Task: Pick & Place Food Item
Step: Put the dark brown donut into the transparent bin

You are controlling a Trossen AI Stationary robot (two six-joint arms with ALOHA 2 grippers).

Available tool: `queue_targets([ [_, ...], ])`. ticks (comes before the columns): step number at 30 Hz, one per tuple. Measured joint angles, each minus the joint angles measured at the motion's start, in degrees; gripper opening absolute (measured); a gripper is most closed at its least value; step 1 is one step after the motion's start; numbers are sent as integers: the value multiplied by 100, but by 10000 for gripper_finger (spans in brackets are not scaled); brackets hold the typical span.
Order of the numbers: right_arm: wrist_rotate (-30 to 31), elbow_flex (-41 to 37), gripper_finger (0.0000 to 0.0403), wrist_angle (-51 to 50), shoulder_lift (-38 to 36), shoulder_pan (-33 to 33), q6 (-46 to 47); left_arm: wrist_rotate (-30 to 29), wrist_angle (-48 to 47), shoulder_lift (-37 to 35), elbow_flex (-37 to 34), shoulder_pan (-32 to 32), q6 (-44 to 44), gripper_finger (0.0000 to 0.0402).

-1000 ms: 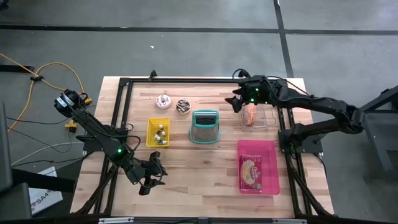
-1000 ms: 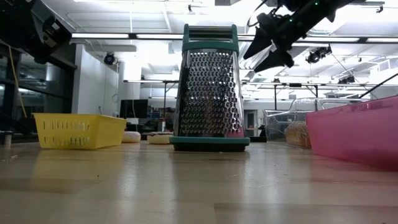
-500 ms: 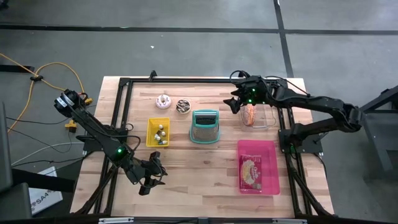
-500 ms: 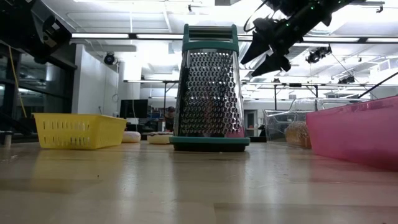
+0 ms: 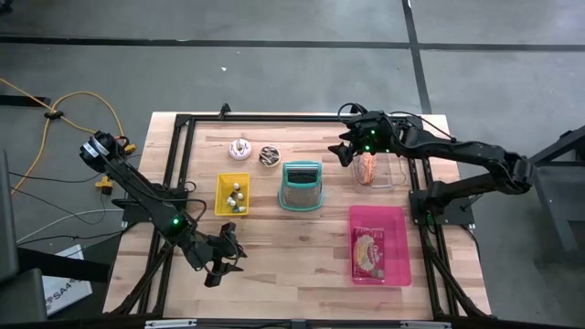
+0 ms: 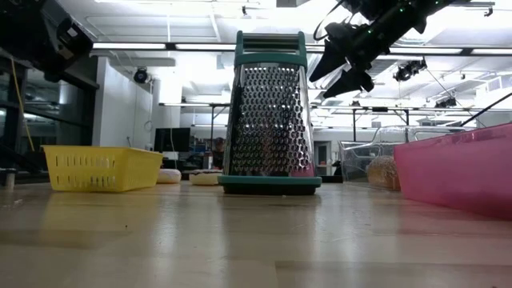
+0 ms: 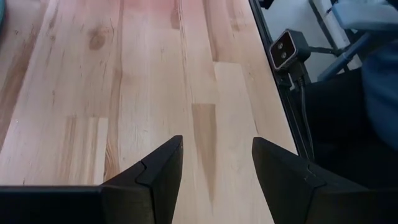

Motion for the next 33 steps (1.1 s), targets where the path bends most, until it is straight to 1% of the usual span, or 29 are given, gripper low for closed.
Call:
queue_targets([
  [5,0,0,311,0,0,0,-7,-18,99,0,0,127,2,189],
  [9,0,0,311,0,0,0,-14,-14,228,-1,0,361,-78,189],
  [13,0,0,311,0,0,0,-15,8,264,-2,0,786,-132,189],
  [15,0,0,311,0,0,0,-17,185,250,-61,0,1032,20,189],
  [19,-2,0,311,0,0,0,-17,744,162,-435,0,1519,381,189],
  [26,-5,0,311,-2,0,0,-20,776,-865,-1366,0,2268,828,189],
  [29,-4,0,311,-2,0,0,-20,777,-1074,-1644,0,2641,1146,189],
  [33,-2,0,311,-1,-2,0,-20,773,-1127,-1785,0,3252,1664,189],
])
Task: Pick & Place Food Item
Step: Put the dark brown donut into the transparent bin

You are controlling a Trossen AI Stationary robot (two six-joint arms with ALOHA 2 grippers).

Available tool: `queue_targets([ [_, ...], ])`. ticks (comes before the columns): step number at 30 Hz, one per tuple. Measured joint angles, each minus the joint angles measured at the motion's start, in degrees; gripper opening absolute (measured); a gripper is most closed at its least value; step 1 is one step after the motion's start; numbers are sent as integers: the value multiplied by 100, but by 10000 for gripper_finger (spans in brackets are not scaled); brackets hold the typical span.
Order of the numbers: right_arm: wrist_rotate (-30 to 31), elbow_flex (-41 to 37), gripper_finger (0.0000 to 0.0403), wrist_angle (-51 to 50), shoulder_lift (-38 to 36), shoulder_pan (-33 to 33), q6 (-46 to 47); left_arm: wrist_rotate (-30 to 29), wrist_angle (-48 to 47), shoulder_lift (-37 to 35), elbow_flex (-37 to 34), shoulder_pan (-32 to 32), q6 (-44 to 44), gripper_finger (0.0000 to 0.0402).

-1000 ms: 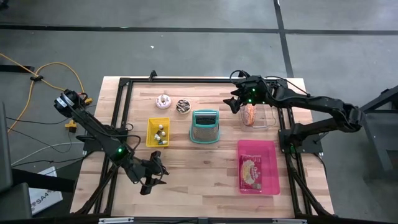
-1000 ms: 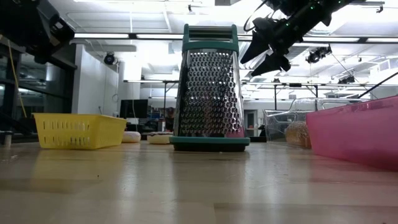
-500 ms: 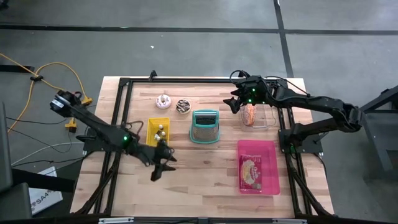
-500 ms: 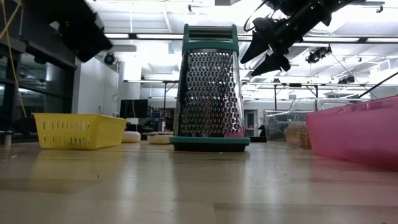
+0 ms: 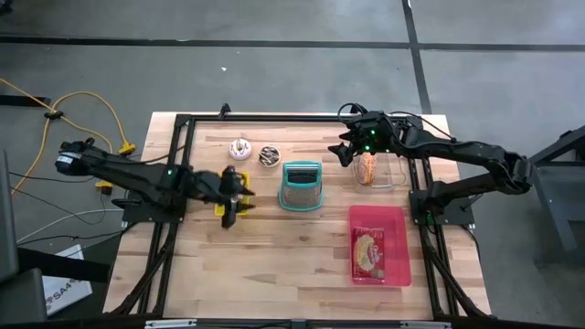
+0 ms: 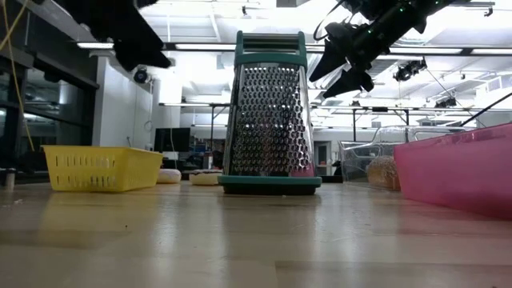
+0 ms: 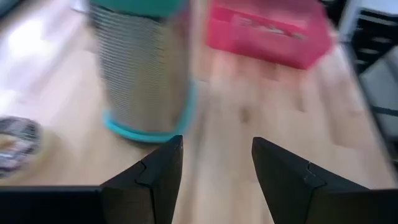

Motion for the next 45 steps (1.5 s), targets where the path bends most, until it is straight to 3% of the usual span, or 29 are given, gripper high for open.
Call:
queue_targets([
  [12,7,0,311,32,0,0,-173,820,-53,132,0,2348,1242,189],
  [18,4,0,311,42,-2,0,-223,1284,-19,465,2,3192,1760,189],
  [32,-35,0,311,42,-2,0,-337,1453,783,1810,0,3650,3274,189],
  [41,-35,0,311,40,-2,0,-328,1449,689,1962,430,3951,3671,189],
  [45,-35,0,311,40,-2,-2,-338,1449,220,1994,852,4110,3853,184],
])
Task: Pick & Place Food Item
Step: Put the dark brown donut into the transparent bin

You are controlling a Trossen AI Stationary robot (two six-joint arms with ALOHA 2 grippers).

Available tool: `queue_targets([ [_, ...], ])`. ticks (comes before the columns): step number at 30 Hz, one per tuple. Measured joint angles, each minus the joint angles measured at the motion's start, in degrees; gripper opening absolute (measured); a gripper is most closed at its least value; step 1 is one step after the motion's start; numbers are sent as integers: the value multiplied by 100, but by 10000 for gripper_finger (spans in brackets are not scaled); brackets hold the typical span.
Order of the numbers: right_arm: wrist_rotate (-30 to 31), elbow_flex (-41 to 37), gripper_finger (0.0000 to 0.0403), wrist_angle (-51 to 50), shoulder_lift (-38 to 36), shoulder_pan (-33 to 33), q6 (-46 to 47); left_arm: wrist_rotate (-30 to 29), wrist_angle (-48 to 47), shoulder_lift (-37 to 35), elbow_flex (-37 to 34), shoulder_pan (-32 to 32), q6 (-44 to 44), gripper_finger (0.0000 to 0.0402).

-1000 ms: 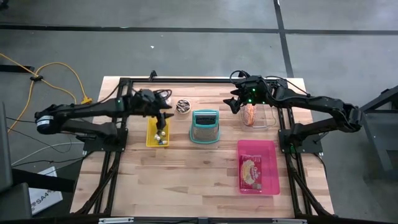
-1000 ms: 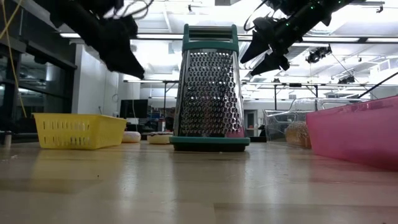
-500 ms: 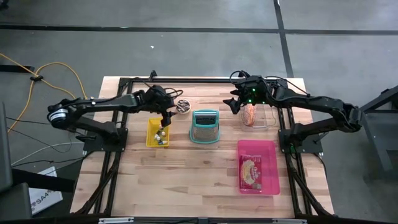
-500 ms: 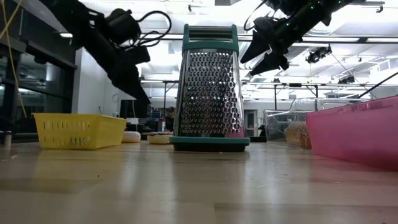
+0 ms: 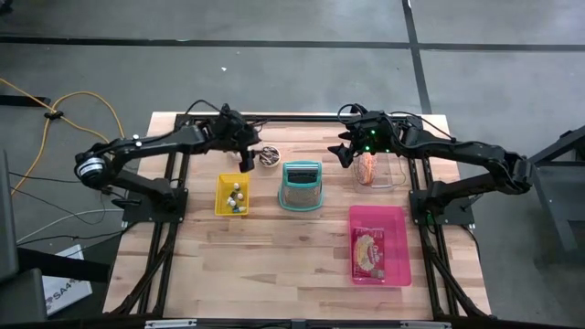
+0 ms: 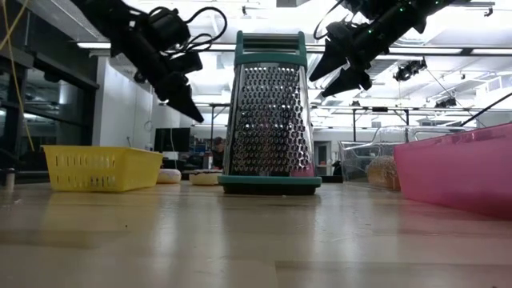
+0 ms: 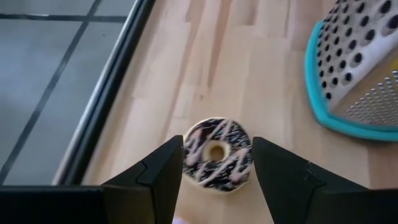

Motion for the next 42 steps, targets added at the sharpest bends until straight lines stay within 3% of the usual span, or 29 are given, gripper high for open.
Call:
queue_targets([
  [10,-279,0,311,-2,0,2,-207,-238,-1284,874,1329,130,500,159],
  [17,-550,0,311,-55,0,2,-325,-1045,-1870,1698,1510,-66,841,158],
  [25,-557,2,311,-55,0,2,-453,-438,-1877,1803,1524,-121,860,158],
  [42,-560,2,311,-105,0,2,-453,-432,-1876,2152,1521,-416,2245,158],
])
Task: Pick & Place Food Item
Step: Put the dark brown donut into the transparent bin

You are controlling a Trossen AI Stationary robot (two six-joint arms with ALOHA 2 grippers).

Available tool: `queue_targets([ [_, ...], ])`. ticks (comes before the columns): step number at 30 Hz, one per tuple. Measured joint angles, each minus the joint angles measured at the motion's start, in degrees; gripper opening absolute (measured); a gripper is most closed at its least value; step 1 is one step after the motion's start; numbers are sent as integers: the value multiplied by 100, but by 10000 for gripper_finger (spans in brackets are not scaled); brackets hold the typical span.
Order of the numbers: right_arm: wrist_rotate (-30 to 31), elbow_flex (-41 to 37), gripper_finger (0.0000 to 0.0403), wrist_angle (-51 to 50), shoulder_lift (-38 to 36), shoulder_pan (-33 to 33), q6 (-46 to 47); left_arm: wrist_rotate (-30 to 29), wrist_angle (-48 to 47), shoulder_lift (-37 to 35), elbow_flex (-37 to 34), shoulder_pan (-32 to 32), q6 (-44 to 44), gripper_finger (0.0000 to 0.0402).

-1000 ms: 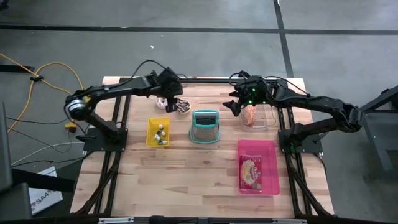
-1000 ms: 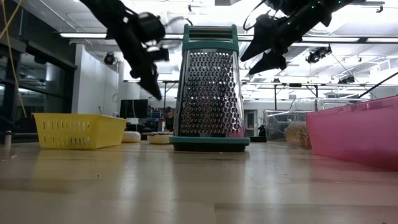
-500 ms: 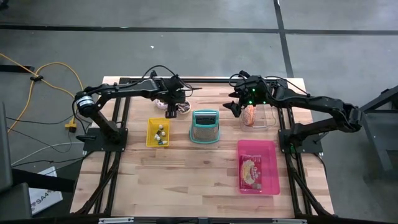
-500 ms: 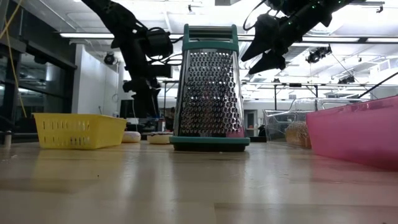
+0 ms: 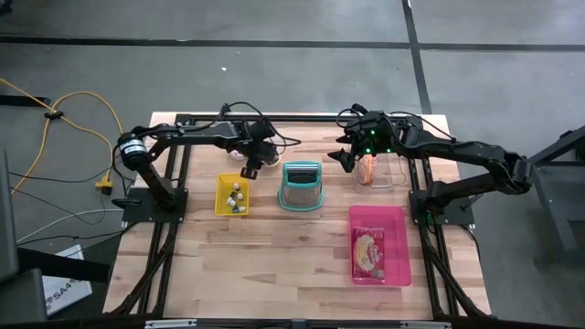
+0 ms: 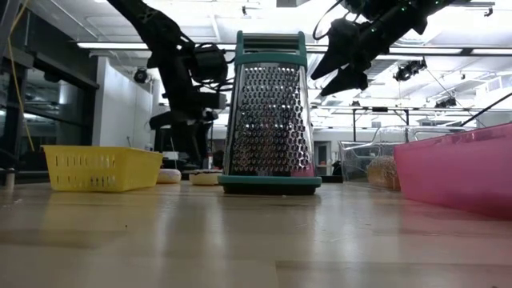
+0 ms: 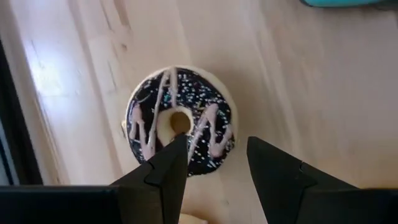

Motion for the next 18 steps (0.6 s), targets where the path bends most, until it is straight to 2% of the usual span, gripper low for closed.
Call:
queue_targets([
  [11,0,0,311,-32,0,0,-2,7,125,297,-1,0,729,158],
  [18,0,0,311,-44,0,0,-2,8,294,295,-4,36,669,158],
])
